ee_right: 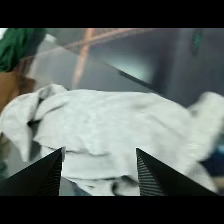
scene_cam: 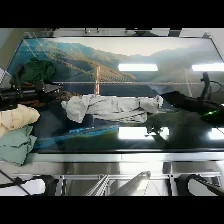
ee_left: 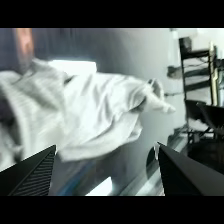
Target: Fold the shirts.
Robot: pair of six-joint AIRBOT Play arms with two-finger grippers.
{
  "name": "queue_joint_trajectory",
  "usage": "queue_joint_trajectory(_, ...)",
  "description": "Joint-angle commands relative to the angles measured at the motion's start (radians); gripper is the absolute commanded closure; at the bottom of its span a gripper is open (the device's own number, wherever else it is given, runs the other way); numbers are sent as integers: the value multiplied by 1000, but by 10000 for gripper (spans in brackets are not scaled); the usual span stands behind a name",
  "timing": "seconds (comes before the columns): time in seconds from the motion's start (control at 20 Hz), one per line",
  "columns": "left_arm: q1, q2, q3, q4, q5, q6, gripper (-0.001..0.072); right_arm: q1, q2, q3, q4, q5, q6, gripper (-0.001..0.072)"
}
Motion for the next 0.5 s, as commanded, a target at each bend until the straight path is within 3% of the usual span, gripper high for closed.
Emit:
queue_joint_trajectory(0.0,69,-50,86,327,-107,-146,-3,-128,-3,-3,-264,28,142,210)
queue_joint_trajectory(0.1,71,-50,63,441,-108,-204,-3,-134,-20,-27,-303,11,155,210)
queue_joint_trajectory(0.3,9,-51,-123,373,-42,-181,-2,-52,-120,-68,-254,-9,155,210)
queue_joint_trajectory(0.45,-103,-51,-227,369,109,-166,-1,82,-224,-69,-176,-15,151,210)
